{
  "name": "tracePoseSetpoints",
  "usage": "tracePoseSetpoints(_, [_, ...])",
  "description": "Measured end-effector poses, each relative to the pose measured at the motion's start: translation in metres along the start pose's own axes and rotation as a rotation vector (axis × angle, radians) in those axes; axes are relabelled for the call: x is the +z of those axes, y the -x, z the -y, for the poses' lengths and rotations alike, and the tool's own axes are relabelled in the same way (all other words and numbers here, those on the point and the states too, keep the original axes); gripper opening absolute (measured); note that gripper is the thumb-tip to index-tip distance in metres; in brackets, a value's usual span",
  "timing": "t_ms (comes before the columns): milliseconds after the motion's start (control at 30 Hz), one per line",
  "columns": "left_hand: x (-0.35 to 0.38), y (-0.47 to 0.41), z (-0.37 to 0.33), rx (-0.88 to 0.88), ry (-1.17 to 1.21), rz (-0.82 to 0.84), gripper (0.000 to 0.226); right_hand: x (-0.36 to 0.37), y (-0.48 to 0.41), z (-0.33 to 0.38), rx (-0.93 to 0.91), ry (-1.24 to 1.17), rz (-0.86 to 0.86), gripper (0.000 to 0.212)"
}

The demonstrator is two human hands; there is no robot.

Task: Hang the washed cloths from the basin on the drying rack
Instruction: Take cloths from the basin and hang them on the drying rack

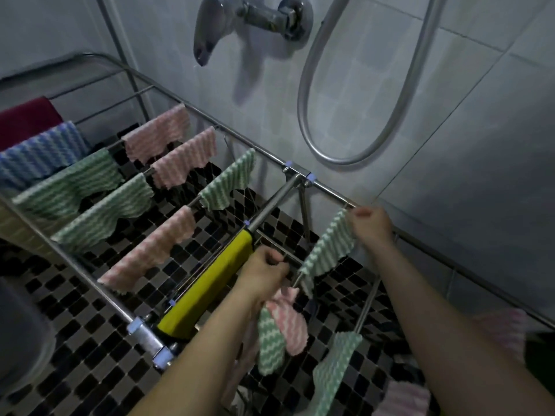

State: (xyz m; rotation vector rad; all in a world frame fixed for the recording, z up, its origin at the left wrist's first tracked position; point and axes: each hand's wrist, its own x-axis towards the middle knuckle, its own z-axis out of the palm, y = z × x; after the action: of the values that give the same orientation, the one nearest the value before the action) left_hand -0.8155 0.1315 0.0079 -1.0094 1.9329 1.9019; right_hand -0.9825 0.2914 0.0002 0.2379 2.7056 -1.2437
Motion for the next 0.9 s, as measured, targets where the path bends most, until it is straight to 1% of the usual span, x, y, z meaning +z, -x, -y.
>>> tracePoseSetpoints(33, [0.003, -0.001, -0.002, 0.031, -0.082, 0.04, 0.007, -0.001, -0.002, -0.006, 0.058, -0.076, 0.043, 0.014])
tracePoseSetpoints(67, [0.008, -0.002, -0.005, 0.049, -0.147, 0.062, 0.008, -0.001, -0.004, -0.01, 0.105, -0.144, 0.095, 0.018])
tracePoseSetpoints(133, [0.017, -0.004, -0.009, 0.072, -0.274, 0.05, 0.016, 0.001, -0.005, -0.011, 0.146, -0.233, 0.181, 0.012])
tracePoseSetpoints(233, [0.026, -0.005, -0.013, 0.098, -0.432, -0.026, 0.019, 0.003, -0.005, -0.008, 0.109, -0.254, 0.195, 0.011])
tracePoseSetpoints(367, [0.031, -0.003, -0.013, 0.099, -0.456, -0.111, 0.023, 0.005, -0.009, -0.008, 0.081, -0.234, 0.118, 0.008])
tracePoseSetpoints(500, [0.034, -0.002, -0.014, 0.104, -0.433, -0.173, 0.021, 0.005, -0.015, -0.006, 0.015, -0.167, 0.012, 0.022])
tracePoseSetpoints(600, [0.036, 0.001, -0.017, 0.1, -0.417, -0.177, 0.019, 0.006, -0.016, -0.004, 0.03, -0.142, 0.013, 0.02])
tracePoseSetpoints(667, [0.036, 0.002, -0.019, 0.09, -0.42, -0.16, 0.017, 0.005, -0.014, -0.004, 0.044, -0.132, 0.024, 0.025])
tracePoseSetpoints(733, [0.034, 0.003, -0.021, 0.089, -0.395, -0.14, 0.013, 0.001, -0.011, -0.002, 0.03, -0.111, 0.008, 0.029])
tracePoseSetpoints(767, [0.033, 0.004, -0.021, 0.094, -0.345, -0.132, 0.011, -0.004, -0.009, 0.001, 0.015, -0.093, -0.006, 0.031])
tracePoseSetpoints(833, [0.029, 0.015, -0.023, 0.094, -0.146, -0.131, 0.009, -0.019, 0.0, 0.011, -0.024, -0.069, 0.009, 0.031])
tracePoseSetpoints(900, [0.019, 0.034, -0.024, 0.08, 0.109, -0.078, 0.009, -0.038, 0.021, 0.024, -0.059, -0.141, 0.129, 0.028])
